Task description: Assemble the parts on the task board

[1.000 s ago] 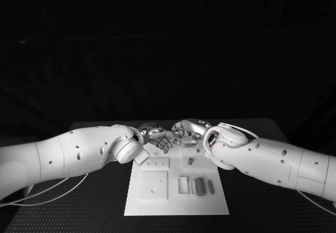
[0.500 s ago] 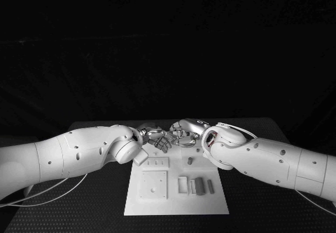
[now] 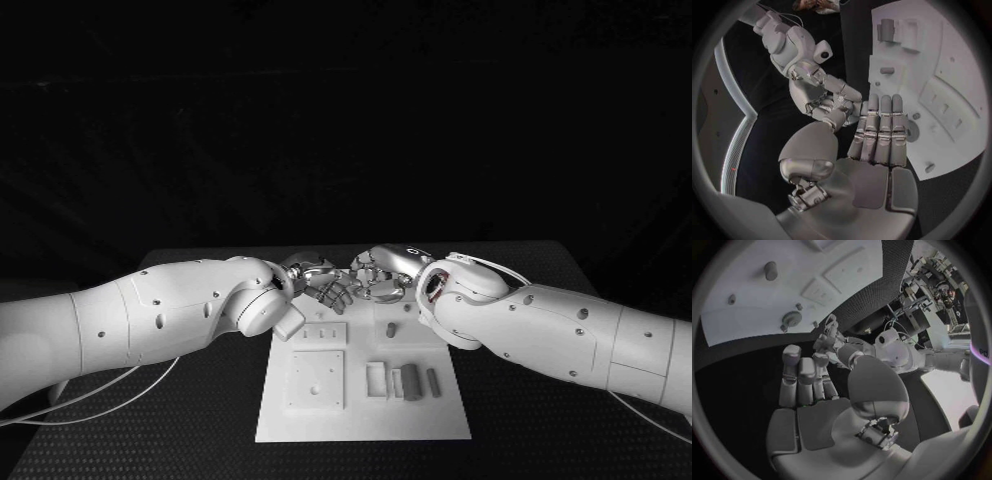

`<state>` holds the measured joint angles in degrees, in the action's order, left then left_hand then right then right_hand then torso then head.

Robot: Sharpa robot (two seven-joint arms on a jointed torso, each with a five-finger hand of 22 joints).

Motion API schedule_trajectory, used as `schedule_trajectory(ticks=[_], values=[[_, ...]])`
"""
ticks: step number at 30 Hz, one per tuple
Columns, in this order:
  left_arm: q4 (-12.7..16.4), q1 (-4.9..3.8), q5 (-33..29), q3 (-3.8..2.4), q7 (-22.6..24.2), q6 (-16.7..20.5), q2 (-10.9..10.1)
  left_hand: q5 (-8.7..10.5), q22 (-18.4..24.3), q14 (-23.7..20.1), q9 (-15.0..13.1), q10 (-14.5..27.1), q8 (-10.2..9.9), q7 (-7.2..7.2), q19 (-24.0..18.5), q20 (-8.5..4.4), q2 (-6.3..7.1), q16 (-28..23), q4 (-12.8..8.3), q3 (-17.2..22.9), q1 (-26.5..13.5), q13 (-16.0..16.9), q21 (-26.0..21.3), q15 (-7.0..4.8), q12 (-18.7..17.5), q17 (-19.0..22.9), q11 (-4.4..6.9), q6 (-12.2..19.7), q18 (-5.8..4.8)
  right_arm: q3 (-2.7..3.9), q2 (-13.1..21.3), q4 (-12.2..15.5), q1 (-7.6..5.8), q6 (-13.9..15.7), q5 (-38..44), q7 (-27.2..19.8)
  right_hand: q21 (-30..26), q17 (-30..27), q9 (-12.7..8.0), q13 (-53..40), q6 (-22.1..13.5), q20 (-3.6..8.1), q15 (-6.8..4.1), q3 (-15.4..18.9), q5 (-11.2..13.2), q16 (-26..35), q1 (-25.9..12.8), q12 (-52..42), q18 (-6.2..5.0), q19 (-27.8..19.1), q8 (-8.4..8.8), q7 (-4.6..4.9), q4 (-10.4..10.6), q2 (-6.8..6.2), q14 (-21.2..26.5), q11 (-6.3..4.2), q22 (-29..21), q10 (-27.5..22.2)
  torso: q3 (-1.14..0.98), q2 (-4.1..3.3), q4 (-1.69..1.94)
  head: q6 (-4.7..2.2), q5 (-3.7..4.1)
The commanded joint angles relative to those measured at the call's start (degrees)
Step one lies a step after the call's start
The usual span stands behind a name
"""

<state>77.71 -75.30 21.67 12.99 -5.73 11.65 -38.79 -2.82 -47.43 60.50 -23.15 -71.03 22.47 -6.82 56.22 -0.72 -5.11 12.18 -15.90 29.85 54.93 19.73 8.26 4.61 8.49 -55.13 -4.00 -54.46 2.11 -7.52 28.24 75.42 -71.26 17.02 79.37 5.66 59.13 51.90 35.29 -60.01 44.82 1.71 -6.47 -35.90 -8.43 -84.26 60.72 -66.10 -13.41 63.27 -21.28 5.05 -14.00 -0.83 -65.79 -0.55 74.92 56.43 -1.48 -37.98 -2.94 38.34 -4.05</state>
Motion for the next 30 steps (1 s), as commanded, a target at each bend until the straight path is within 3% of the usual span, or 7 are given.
schedule_trajectory(ticks=[1, 10, 15, 19, 21, 24, 30], values=[[0.22, -0.21, -0.44, -0.22, 1.99, -0.44, 0.12, 0.02, -0.14, 0.54, -0.26, -0.53, 0.4, 0.15, 0.38, -0.23, -0.2, 0.16, 0.01, 0.42, -0.55, 0.11, -0.17, 0.0, 0.16, -0.14, -0.01, -0.54, 0.05, -0.12, -0.1, 0.31, 0.21, -1.65, 0.17, -0.35, 0.12, -0.04, 0.05, 0.05, 14.35, 0.24, -0.44, -0.05, -0.05, -0.08, -0.47, -0.13, -1.59, 0.33, -0.25, -0.09, -0.37, 0.17, 0.03, -0.54, 0.99, -0.31, -0.01, -0.03, -0.01, -0.05, 0.02], [0.12, -0.19, -1.5, -0.21, 2.17, 0.24, 0.2, 0.01, -0.63, 1.22, -0.81, -1.66, 1.01, 0.59, 0.77, -0.55, -1.32, 0.46, 0.37, 2.06, -1.35, 0.67, -0.06, -0.3, 0.43, -0.75, 0.48, -1.91, -0.1, -0.12, -0.08, 0.39, 0.31, -1.47, 0.01, -0.27, 0.1, -0.05, 0.05, 0.06, 14.34, 0.25, -0.45, -0.05, -0.04, -0.06, -0.54, -0.11, -1.59, 0.36, -0.23, -0.09, -0.41, 0.13, 0.01, -0.55, 0.98, -0.29, -0.05, -0.07, -0.04, 0.01, 0.04], [0.15, -0.16, -1.5, -0.21, 2.24, -0.72, 0.19, -1.1, -1.49, 2.06, -3.14, -2.82, 1.93, 1.18, 1.25, -1.24, -2.11, 1.16, -0.25, 5.85, -5.28, 3.05, 0.04, -0.9, 1.41, -2.34, 1.19, -3.36, -0.54, -0.13, -0.11, 0.31, 0.31, -1.25, -0.02, -0.28, 0.09, -0.06, 0.05, 0.07, 14.31, 0.25, -0.46, -0.06, -0.05, -0.04, -0.58, -0.1, -1.59, 0.36, -0.21, -0.08, -0.41, 0.11, 0.01, -0.55, 0.97, -0.28, -0.04, -0.08, -0.02, 0.07, 0.1], [0.18, -0.14, -1.48, -0.21, 2.61, -0.91, 0.29, -11.04, -3.01, 2.41, -7.27, -3.33, 3.09, 1.92, 1.42, -1.68, -0.65, 1.61, -0.65, 7.88, -8.8, 6.81, 0.31, -1.27, 2.8, -4.09, 1.93, -4.09, -0.76, -0.13, -0.2, 0.37, 0.31, -1.21, -0.13, -0.33, 0.07, -0.07, 0.05, 0.08, 14.3, 0.25, -0.46, -0.08, -0.05, -0.03, -0.6, -0.08, -1.59, 0.36, -0.2, -0.08, -0.42, 0.11, 0.01, -0.55, 0.96, -0.28, -0.06, -0.1, 0.0, 0.12, 0.14], [0.14, -0.12, -1.48, -0.21, 2.63, -0.97, 0.37, -14.3, -3.69, 2.58, -8.61, -3.29, 3.07, 2.14, 1.42, -1.82, 0.25, 1.72, -0.62, 8.3, -9.61, 8.1, 0.41, -1.41, 3.06, -4.63, 2.08, -4.24, -0.84, -0.13, -0.28, 0.38, 0.31, -1.23, -0.14, -0.39, 0.06, -0.07, 0.05, 0.08, 14.29, 0.26, -0.46, -0.09, -0.05, -0.02, -0.61, -0.08, -1.59, 0.37, -0.19, -0.08, -0.42, 0.12, 0.01, -0.55, 0.95, -0.28, -0.06, -0.1, -0.01, 0.15, 0.19], [0.08, -0.06, -1.39, -0.21, 2.6, -0.81, 0.5, -16.68, -4.55, 2.9, -10.07, -3.42, 2.79, 2.34, 1.4, -1.96, 1.53, 1.91, -0.47, 8.43, -10.46, 9.53, 0.47, -1.58, 3.24, -5.2, 2.26, -4.64, -0.95, -0.13, -0.36, 0.37, 0.31, -1.26, -0.19, -0.44, 0.06, -0.07, 0.05, 0.08, 14.29, 0.26, -0.46, -0.1, -0.05, -0.01, -0.62, -0.07, -1.59, 0.37, -0.19, -0.08, -0.43, 0.12, 0.0, -0.55, 0.95, -0.28, -0.07, -0.09, -0.02, 0.16, 0.21], [-0.04, 0.08, -0.15, -0.21, 1.44, -0.49, 0.69, -19.94, -5.71, 2.56, -11.57, -3.32, 1.83, 2.25, 1.3, -2.07, 7.61, 2.91, 1.05, 7.4, -12.95, 11.01, 0.47, -1.62, 3.0, -4.9, 2.3, -4.8, -0.99, -0.13, -0.38, 0.44, 0.32, -1.22, -0.49, -0.48, 0.04, -0.08, 0.05, 0.09, 14.3, 0.27, -0.46, -0.12, -0.06, 0.0, -0.64, -0.06, -1.59, 0.38, -0.19, -0.08, -0.44, 0.13, -0.01, -0.55, 0.94, -0.27, -0.06, -0.13, -0.01, 0.27, 0.42]])
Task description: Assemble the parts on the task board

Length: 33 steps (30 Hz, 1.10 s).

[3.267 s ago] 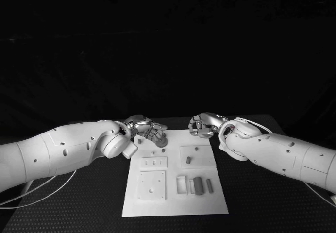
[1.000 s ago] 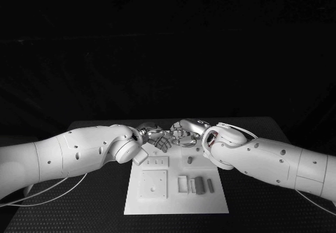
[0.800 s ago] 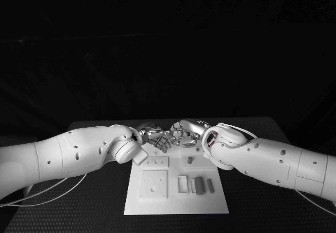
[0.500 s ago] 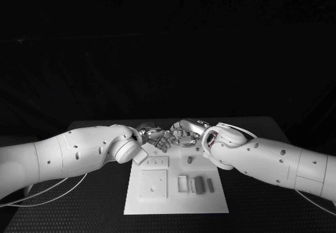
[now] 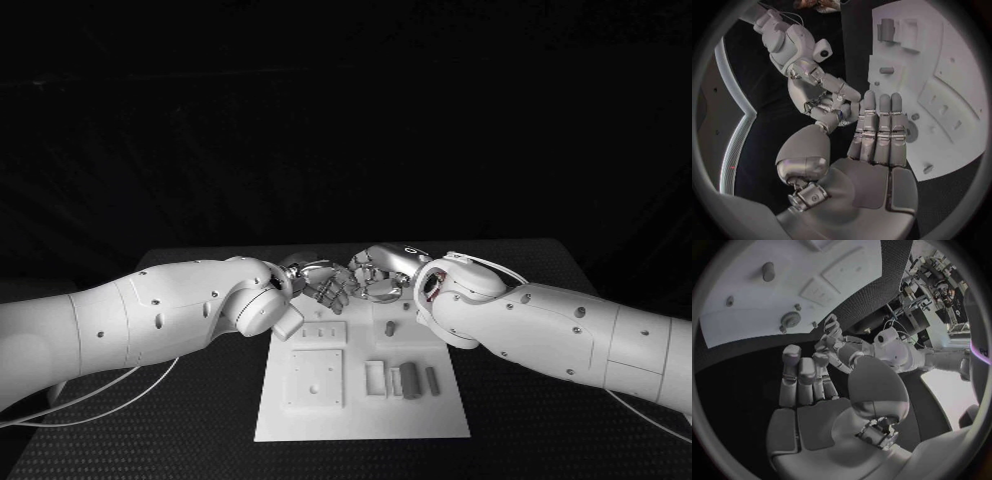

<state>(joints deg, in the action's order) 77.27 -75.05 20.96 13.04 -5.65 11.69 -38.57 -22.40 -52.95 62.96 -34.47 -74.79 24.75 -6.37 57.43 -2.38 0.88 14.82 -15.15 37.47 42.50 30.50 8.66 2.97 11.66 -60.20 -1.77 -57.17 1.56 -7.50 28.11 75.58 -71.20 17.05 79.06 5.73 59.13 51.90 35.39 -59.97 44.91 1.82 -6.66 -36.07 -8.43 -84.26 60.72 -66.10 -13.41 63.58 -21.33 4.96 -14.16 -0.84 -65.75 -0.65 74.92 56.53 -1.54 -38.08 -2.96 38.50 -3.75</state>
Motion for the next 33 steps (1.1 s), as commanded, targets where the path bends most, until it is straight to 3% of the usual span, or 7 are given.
schedule_trajectory(ticks=[1, 4, 6, 16, 20, 25, 33], values=[[0.36, -0.14, 0.63, -0.27, 1.12, -0.47, 0.5, -0.9, -0.35, 0.0, -0.46, 0.52, -0.66, 1.7, 0.04, -0.37, 2.56, 0.38, 0.69, -0.3, -0.87, 0.45, 0.01, 0.06, -0.26, 0.26, 0.04, -2.02, -0.43, -0.14, -0.24, 0.28, 0.26, -1.22, -0.18, -0.54, 0.05, -0.08, -0.04, 0.05, 14.2, 0.15, -0.27, 0.04, -0.06, 0.0, -0.64, -0.06, -1.59, 0.08, -0.14, 0.01, -0.28, 0.14, -0.05, -0.45, 0.94, -0.36, 0.0, -0.03, -0.01, 0.13, 0.13], [0.24, -0.06, 0.66, -0.27, 1.1, -0.13, 0.59, -1.46, -0.58, -0.07, -0.81, 0.51, -0.84, 1.69, 0.01, -0.36, 3.09, 0.58, 1.14, -0.32, -1.17, 0.76, -0.03, 0.06, -0.32, 0.36, 0.05, -2.09, -0.4, -0.14, -0.23, 0.24, 0.26, -1.19, -0.18, -0.55, 0.04, -0.08, -0.04, 0.05, 14.21, 0.16, -0.27, 0.03, -0.06, 0.0, -0.64, -0.05, -1.59, 0.08, -0.14, 0.01, -0.29, 0.15, -0.06, -0.45, 0.94, -0.36, 0.0, -0.04, 0.01, 0.18, 0.14], [0.14, 0.05, 0.66, -0.27, 1.13, -0.13, 0.68, -2.95, -0.9, -0.08, -1.32, 0.41, -1.0, 1.76, -0.01, -0.38, 2.81, 0.9, 1.32, -0.21, -1.26, 1.23, -0.08, 0.0, -0.3, 0.45, 0.12, -2.26, -0.35, -0.14, -0.24, 0.21, 0.27, -1.16, -0.18, -0.56, 0.04, -0.08, -0.03, 0.06, 14.21, 0.16, -0.27, 0.02, -0.06, 0.01, -0.64, -0.05, -1.59, 0.09, -0.14, 0.01, -0.29, 0.16, -0.06, -0.45, 0.94, -0.36, 0.01, -0.04, 0.02, 0.24, 0.15], [-0.03, 0.33, 0.63, -0.27, 1.8, 0.09, 0.8, -6.09, -2.06, -0.08, -3.26, -0.16, -1.55, 2.38, -0.23, -0.5, -1.35, 2.26, -1.42, 1.35, 1.63, 2.96, -0.44, -0.23, -0.26, 0.67, 0.48, -3.22, -0.55, -0.14, -0.26, -0.04, 0.3, -1.42, -0.19, -0.58, 0.02, -0.08, -0.02, 0.06, 14.24, 0.17, -0.28, 0.0, -0.06, 0.02, -0.67, -0.04, -1.59, 0.11, -0.14, 0.0, -0.33, 0.15, -0.08, -0.46, 0.93, -0.33, 0.0, -0.03, 0.01, 0.46, 0.32], [-0.05, 0.34, 0.63, -0.28, 1.78, 0.0, 0.78, -6.59, -2.38, 0.01, -3.85, -0.46, -1.64, 2.65, -0.38, -0.63, -2.21, 2.72, -1.51, 1.81, 3.36, 3.41, -0.62, -0.36, -0.24, 0.69, 0.63, -3.64, -0.78, -0.14, -0.27, -0.08, 0.32, -1.45, -0.2, -0.59, 0.02, -0.08, -0.02, 0.06, 14.25, 0.18, -0.28, -0.02, -0.06, 0.02, -0.68, -0.03, -1.59, 0.12, -0.14, -0.01, -0.35, 0.15, -0.09, -0.46, 0.93, -0.32, -0.01, -0.04, 0.0, 0.47, 0.35], [-0.03, 0.38, 0.63, -0.28, 1.93, -0.08, 0.8, -7.99, -2.61, 0.16, -4.41, -0.87, -1.65, 2.86, -0.52, -0.72, -2.38, 3.17, -1.52, 1.69, 3.81, 3.89, -0.84, -0.49, -0.11, 0.68, 0.82, -4.17, -1.03, -0.14, -0.27, -0.15, 0.34, -1.6, -0.2, -0.61, 0.01, -0.09, -0.01, 0.06, 14.26, 0.19, -0.29, -0.03, -0.06, 0.02, -0.69, -0.03, -1.59, 0.13, -0.14, -0.01, -0.37, 0.16, -0.1, -0.47, 0.93, -0.31, 0.0, -0.04, 0.0, 0.55, 0.46], [-0.14, 0.46, 0.63, -0.28, 2.09, -0.22, 0.81, -8.32, -2.76, 0.29, -4.74, -1.15, -1.65, 3.02, -0.54, -0.84, -2.66, 3.47, -1.57, 1.71, 4.11, 4.18, -0.94, -0.62, -0.03, 0.65, 0.96, -4.55, -1.14, -0.14, -0.31, -0.94, 0.36, -1.56, -1.3, -0.76, -0.11, -0.13, -0.04, 0.1, 14.05, 0.18, -0.27, -0.06, -0.05, 0.15, -0.87, 0.09, -1.59, 0.09, 0.0, 0.05, -0.41, -0.05, -0.04, -0.42, 0.89, -0.39, 0.01, -0.03, 0.04, 0.57, 0.57]])
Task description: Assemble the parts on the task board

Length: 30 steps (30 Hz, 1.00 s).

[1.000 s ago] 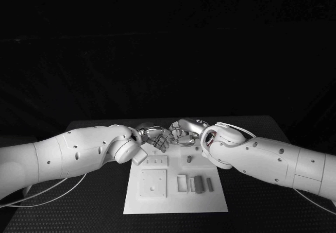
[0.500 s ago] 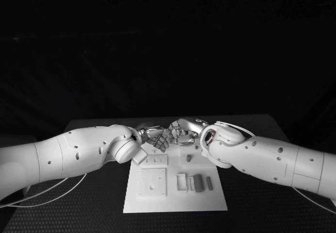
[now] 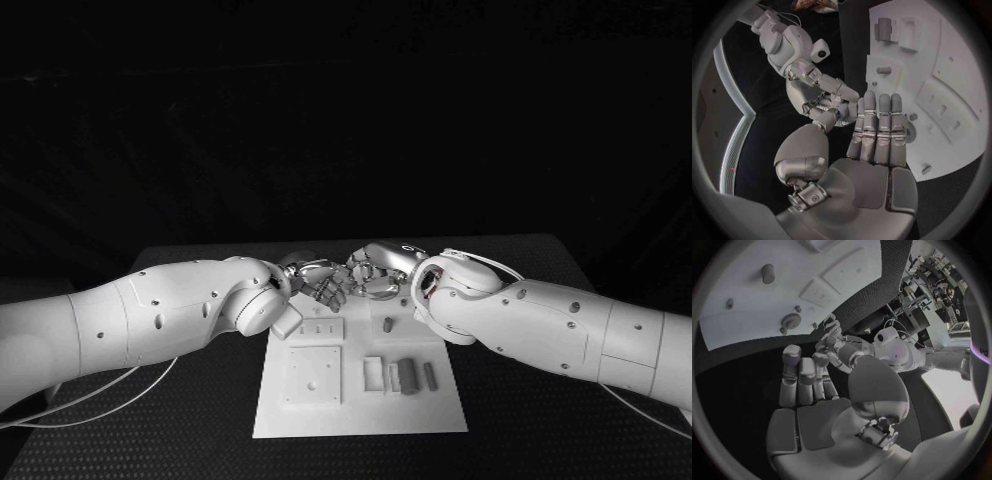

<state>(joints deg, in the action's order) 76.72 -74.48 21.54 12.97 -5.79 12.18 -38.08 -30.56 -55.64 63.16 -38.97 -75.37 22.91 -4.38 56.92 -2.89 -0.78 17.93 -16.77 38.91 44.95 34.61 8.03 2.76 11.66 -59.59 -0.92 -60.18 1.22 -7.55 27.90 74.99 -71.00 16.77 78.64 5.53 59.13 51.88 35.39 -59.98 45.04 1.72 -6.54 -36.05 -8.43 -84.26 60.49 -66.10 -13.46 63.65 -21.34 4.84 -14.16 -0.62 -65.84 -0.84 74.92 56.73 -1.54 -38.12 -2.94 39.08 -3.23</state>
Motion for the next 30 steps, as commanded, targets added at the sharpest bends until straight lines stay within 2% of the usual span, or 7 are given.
schedule_trajectory(ticks=[1, 3, 7, 10, 14, 20, 30], values=[[0.39, -0.11, 0.05, -0.2, 2.22, -0.75, 0.31, -0.14, -0.09, 0.09, -0.27, -0.59, 0.19, 1.04, -0.02, -0.34, -1.04, 0.38, 0.06, 0.27, 1.69, 0.09, -0.31, -0.43, -0.02, 0.04, 0.12, -1.56, -0.81, -0.1, -0.13, -0.48, 0.16, -1.29, -1.24, -0.58, -0.33, -0.16, -0.11, 0.19, 13.55, 0.28, -0.33, -0.15, -0.06, 0.35, -0.72, 0.34, -1.54, -0.13, 0.23, 0.28, -0.54, -0.73, 0.23, -0.12, 0.82, -0.85, 0.01, 0.0, 0.03, -0.01, 0.05], [0.36, -0.11, 0.03, -0.2, 2.21, -0.74, 0.27, -0.1, -0.11, 0.11, -0.31, -0.62, 0.18, 1.05, -0.01, -0.36, -1.1, 0.43, 0.05, 0.27, 1.74, 0.12, -0.32, -0.45, -0.02, 0.04, 0.13, -1.61, -0.82, -0.1, -0.14, -0.69, 0.16, -1.16, -2.22, -0.78, -0.77, -0.27, -0.62, 0.29, 11.48, 0.2, 0.0, -0.1, -0.05, 0.76, -0.7, 0.76, -1.54, -0.5, 1.51, 0.86, -0.99, -2.54, 0.67, 0.42, 0.72, -1.49, 0.0, -0.01, 0.04, -0.01, 0.05], [0.12, -0.11, -0.2, -0.2, 2.26, 0.01, 0.28, -0.33, -0.27, 0.0, -0.61, -0.95, 0.18, 1.12, -0.23, -0.41, -1.0, 0.62, 0.01, 0.26, 1.93, 0.34, -0.48, -0.48, 0.05, 0.02, 0.28, -2.02, -1.01, -0.13, 0.21, -0.88, 0.16, 0.11, -4.9, -2.1, -2.41, -0.52, -3.08, 0.5, 1.93, -0.77, 3.32, 2.69, 0.16, 2.11, -2.77, 2.11, -1.52, -2.72, 7.26, 4.5, -1.13, -7.12, 3.11, 3.78, 0.52, -4.57, 0.0, -0.02, 0.04, -0.03, 0.18], [-0.12, -0.11, -0.49, -0.21, 2.15, 0.46, 0.16, -1.2, -0.42, -0.4, -0.93, -1.4, 0.15, 1.22, -0.56, -0.4, -0.63, 0.66, 0.03, 0.28, 2.06, 0.57, -0.71, -0.37, 0.13, 0.05, 0.44, -2.48, -1.22, -0.14, 0.57, -1.06, 0.15, 2.99, -7.73, -3.39, -3.93, -0.7, -4.1, 0.62, -1.56, -1.85, 4.97, 4.54, 0.08, 3.08, -3.56, 2.83, -1.35, -4.92, 9.21, 6.22, -0.81, -8.62, 5.55, 5.48, 0.32, -7.08, -0.03, 0.0, -0.03, -0.13, 0.08], [-0.3, -0.11, -0.88, -0.21, 1.91, 0.69, 0.01, -1.7, -0.55, -0.66, -1.15, -1.61, 0.07, 1.29, -0.75, -0.31, -0.53, 0.66, 0.03, 0.32, 2.09, 0.68, -0.86, -0.26, 0.11, 0.15, 0.51, -2.7, -1.22, -0.13, 1.84, -0.6, 0.14, 6.63, -10.75, -5.12, -5.66, -1.33, -4.85, 1.37, -4.11, -3.07, 6.08, 5.63, 0.03, 4.43, -3.78, 3.72, -1.19, -7.31, 10.41, 7.33, 0.13, -9.98, 8.1, 6.59, 0.08, -9.37, -0.08, -0.02, 0.03, -0.11, 0.02], [-1.34, -0.11, -0.65, -0.2, 0.12, -1.46, -0.42, -1.87, -0.62, -0.73, -1.25, -1.75, 0.03, 1.3, -0.77, -0.3, -0.43, 0.69, 0.02, 0.34, 2.14, 0.74, -0.89, -0.27, 0.12, 0.19, 0.54, -2.81, -1.22, -0.13, 4.99, 0.13, -0.19, 7.9, -16.1, -8.7, -6.09, -1.57, -4.87, 1.78, -4.14, -3.68, 6.3, 5.93, 0.08, 4.49, -3.47, 3.56, -1.33, -7.87, 10.13, 7.53, 1.05, -10.68, 8.72, 6.8, 0.14, -9.89, -0.02, 0.02, 0.09, 0.09, -0.33], [-3.17, -0.14, 6.92, -0.19, -5.35, -4.57, -1.81, -0.91, -0.65, -1.23, -1.61, -1.63, -0.59, 1.15, -1.8, 0.2, -0.64, 0.45, 0.08, 0.38, 2.01, 0.71, -1.69, -0.03, -0.44, 0.71, 0.42, -2.74, -1.22, 0.13, 9.04, -3.83, -2.58, 8.33, -26.11, -10.37, -6.1, -1.82, -4.66, 2.37, -3.13, -4.1, 6.03, 6.92, 0.1, 4.17, -3.45, 3.07, -1.54, -7.86, 9.19, 7.22, 1.62, -9.16, 8.78, 6.51, 0.42, -9.8, -0.1, 0.0, -0.12, 0.22, -0.67]])
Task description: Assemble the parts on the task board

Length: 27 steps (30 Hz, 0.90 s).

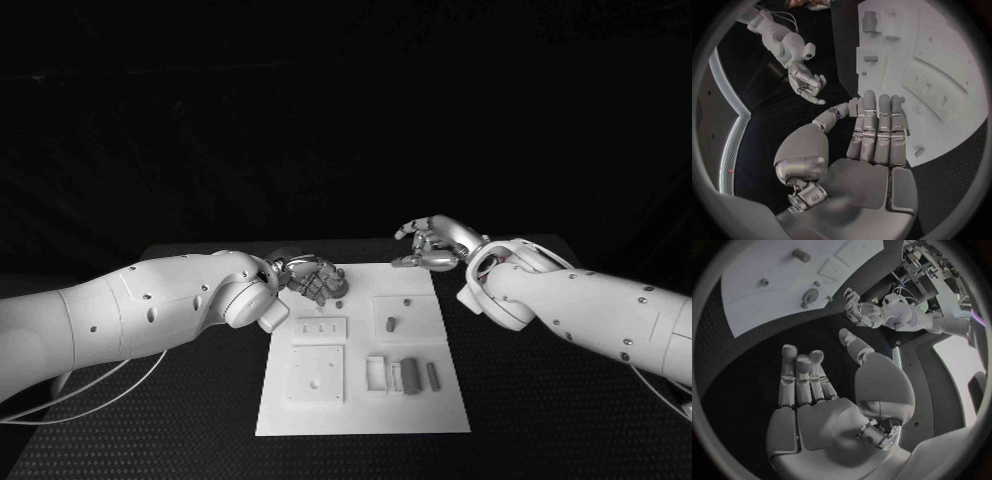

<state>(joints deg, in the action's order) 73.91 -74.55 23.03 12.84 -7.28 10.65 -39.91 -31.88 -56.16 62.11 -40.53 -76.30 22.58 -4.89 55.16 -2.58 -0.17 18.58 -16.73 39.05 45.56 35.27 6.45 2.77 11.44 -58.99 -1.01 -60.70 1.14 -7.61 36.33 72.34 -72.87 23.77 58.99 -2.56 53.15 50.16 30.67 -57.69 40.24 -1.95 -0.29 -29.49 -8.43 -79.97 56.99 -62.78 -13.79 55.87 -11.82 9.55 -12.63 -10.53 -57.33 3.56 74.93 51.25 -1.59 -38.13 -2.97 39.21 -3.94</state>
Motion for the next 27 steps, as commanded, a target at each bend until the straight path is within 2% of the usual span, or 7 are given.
schedule_trajectory(ticks=[1, 9, 11, 14, 17, 22, 27], values=[[-0.71, -0.07, 7.88, -0.06, -5.28, -2.88, 0.05, 0.52, -0.26, -0.08, -0.1, -0.78, -0.32, 1.62, 0.08, -0.15, -1.27, -0.15, 0.04, 0.21, 1.44, 0.07, -0.03, -0.05, -0.24, 0.15, 0.53, -2.24, -1.14, 0.3, 0.88, -1.88, -1.16, 1.2, -7.44, -2.26, -0.12, -0.13, 0.07, 0.13, 1.73, -0.44, -0.24, 0.45, 0.1, -0.15, 0.06, -0.29, -1.21, -0.06, -0.39, 2.49, 0.09, 0.88, 0.27, 2.08, 0.44, -4.29, -0.03, 0.0, -0.05, 0.08, 0.07], [-1.89, -0.08, 16.78, -0.05, -9.97, -4.66, 0.44, 0.77, -2.61, 2.93, -1.34, -2.45, -0.94, 1.61, 2.88, -1.61, -1.01, 2.39, 0.02, -0.1, 1.97, 2.73, 1.84, -1.38, 1.76, 0.1, 1.47, -2.78, -0.98, 2.53, 2.09, -8.21, -3.46, 0.23, -13.86, -1.96, -0.26, -0.36, 0.07, 0.61, 2.08, -0.5, -0.39, 1.15, 0.08, -0.21, -0.18, -0.45, -1.21, -0.05, -0.76, 2.33, 0.19, 1.66, 0.3, 1.94, 0.5, -4.2, -0.01, -0.05, 0.07, 0.59, 0.56], [-2.36, -0.08, 17.06, -0.02, -10.08, -4.38, 0.75, 1.5, -7.54, 2.3, -2.34, -1.7, -1.45, 1.53, 3.48, -2.68, -0.93, 9.54, 0.28, -0.72, 2.43, 5.71, 5.09, -2.55, 3.02, -2.44, 1.67, -2.75, -0.91, 2.84, 2.09, -9.7, -3.76, 0.19, -15.51, -2.1, -0.35, -0.42, 0.05, 0.72, 2.09, -0.52, -0.39, 1.25, 0.07, -0.16, -0.29, -0.41, -1.21, -0.1, -0.79, 2.32, 0.26, 1.72, 0.36, 1.93, 0.49, -4.25, -0.03, -0.03, 0.08, 0.83, 0.49], [-2.79, -0.08, 18.6, -0.02, -10.27, -3.99, 1.04, 1.62, -14.44, 4.12, -3.42, -0.82, -2.12, 1.52, 7.43, -5.48, -1.04, 22.03, 0.07, -0.52, 2.56, 8.64, 11.19, -5.61, 4.3, -6.49, 1.82, -2.81, -0.11, 2.99, 2.03, -11.31, -3.94, 0.1, -16.58, -2.23, -0.4, -0.45, 0.04, 0.79, 2.08, -0.53, -0.4, 1.32, 0.07, -0.15, -0.36, -0.4, -1.21, -0.13, -0.8, 2.32, 0.29, 1.74, 0.39, 1.92, 0.48, -4.26, -0.05, -0.02, 0.11, 1.08, 0.35], [-2.68, -0.09, 20.58, -0.02, -11.71, -4.71, 1.14, 1.3, -20.2, 8.24, -4.36, -0.59, -3.0, 1.61, 14.63, -9.06, -0.88, 37.42, -0.17, -0.15, 2.75, 13.4, 18.86, -10.57, 7.89, -9.51, 3.0, -3.09, 0.99, 3.03, 1.86, -12.36, -3.94, -0.18, -16.69, -2.16, -0.43, -0.47, 0.03, 0.84, 2.08, -0.52, -0.41, 1.35, 0.06, -0.14, -0.33, -0.4, -1.21, -0.14, -0.81, 2.31, 0.26, 1.78, 0.4, 1.91, 0.47, -4.27, -0.02, -0.07, 0.06, 1.34, 0.33], [-2.87, -0.09, 21.73, -0.01, -15.44, -6.91, 2.12, 1.77, -20.2, 13.39, -4.99, -1.21, -4.33, 2.0, 21.33, -11.9, -1.28, 46.32, 0.07, -0.17, 2.86, 18.07, 25.09, -12.17, 12.74, -6.43, 4.28, -3.17, 1.87, 3.04, 1.7, -12.53, -3.94, -0.72, -16.68, -1.98, -0.5, -0.53, 0.0, 0.96, 2.06, -0.51, -0.43, 1.41, 0.05, -0.14, -0.16, -0.41, -1.21, -0.18, -0.83, 2.29, 0.1, 1.88, 0.42, 1.9, 0.47, -4.29, -0.07, -0.06, -0.03, 1.97, 0.44], [-3.79, -0.09, 22.19, 0.0, -18.19, -7.91, 3.57, 2.12, -19.78, 16.15, -5.32, -2.36, -5.09, 2.39, 24.86, -12.69, -1.77, 48.96, 0.09, -0.16, 2.54, 19.74, 26.69, -12.82, 15.2, -4.44, 4.82, -3.25, 2.31, 3.04, 1.54, -12.0, -3.94, -0.98, -16.65, -1.87, -0.55, -0.57, -0.02, 1.06, 2.04, -0.52, -0.43, 1.49, 0.05, -0.14, -0.15, -0.42, -1.21, -0.2, -0.85, 2.29, 0.05, 2.08, 0.43, 1.89, 0.47, -4.29, -0.05, -0.09, -0.05, 2.44, 0.66]])
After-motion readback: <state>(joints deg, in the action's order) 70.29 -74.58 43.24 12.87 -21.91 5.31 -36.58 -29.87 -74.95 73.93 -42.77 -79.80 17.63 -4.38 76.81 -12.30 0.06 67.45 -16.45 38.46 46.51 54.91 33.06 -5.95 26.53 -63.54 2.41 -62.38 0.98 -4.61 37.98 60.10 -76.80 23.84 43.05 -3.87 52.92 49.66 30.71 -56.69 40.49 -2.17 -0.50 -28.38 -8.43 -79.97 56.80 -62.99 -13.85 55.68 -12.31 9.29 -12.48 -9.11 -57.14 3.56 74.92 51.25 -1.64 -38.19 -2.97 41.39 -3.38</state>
